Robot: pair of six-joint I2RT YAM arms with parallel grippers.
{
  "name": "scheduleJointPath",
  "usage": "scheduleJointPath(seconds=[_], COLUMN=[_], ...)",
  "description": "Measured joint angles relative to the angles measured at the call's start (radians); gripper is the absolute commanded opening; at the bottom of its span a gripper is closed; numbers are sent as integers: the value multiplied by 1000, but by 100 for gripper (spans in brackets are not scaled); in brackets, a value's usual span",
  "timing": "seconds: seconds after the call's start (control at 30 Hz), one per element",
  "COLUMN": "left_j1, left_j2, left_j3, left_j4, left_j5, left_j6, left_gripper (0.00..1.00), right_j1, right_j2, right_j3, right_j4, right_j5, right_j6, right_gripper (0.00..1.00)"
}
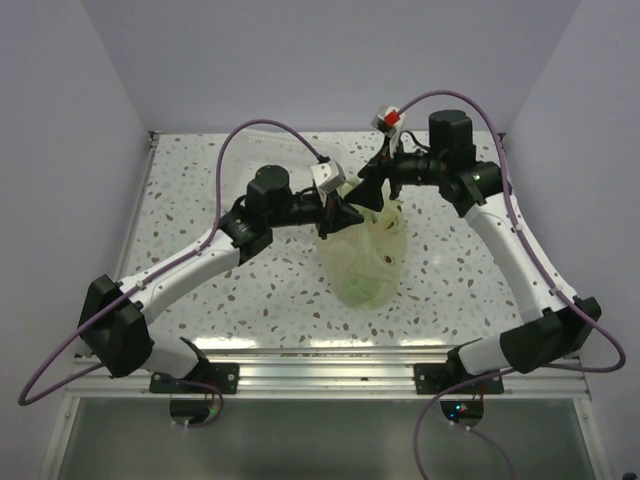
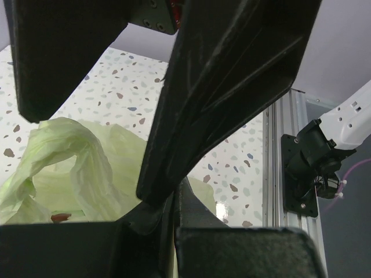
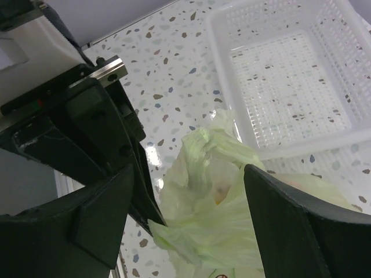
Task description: Place the fake fruits into the plastic bag and tie a complex knot
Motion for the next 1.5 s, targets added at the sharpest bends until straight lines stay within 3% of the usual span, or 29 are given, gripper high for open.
scheduleJointPath(seconds=[0.17, 0.2, 0.27, 0.3, 0.43, 0.63, 0.83, 1.17, 1.5], left_j1=[0, 0, 0, 0, 0, 10, 71, 121, 101], left_j2=[-10, -12, -20, -26, -67, -215, -258, -142, 34], left_j3=[-15, -16, -19, -22, -41, -88, -94, -98, -55], left_j4=[-13, -14, -16, -18, -32, -61, -40, -33, -38], left_j5=[3, 5, 10, 13, 21, -11, -80, -233, -233], left_j6=[0, 0, 0, 0, 0, -8, -50, -158, -192], left_gripper=[0, 0, 0, 0, 0, 0, 0, 0, 0], right_j1=[19, 19, 19, 19, 10, -57, -81, -81, -81], right_j2=[58, 70, 97, 109, 121, 76, 16, -12, -26], right_j3=[0, 0, 0, 0, 0, -24, -64, -97, -98], right_j4=[42, 46, 56, 57, 38, -19, -73, -105, -112], right_j5=[36, 40, 56, 57, 54, 19, -27, -54, -81], right_j6=[17, 22, 30, 34, 16, -73, -177, -278, -320], right_gripper=[67, 51, 34, 18, 0, 0, 0, 0, 0])
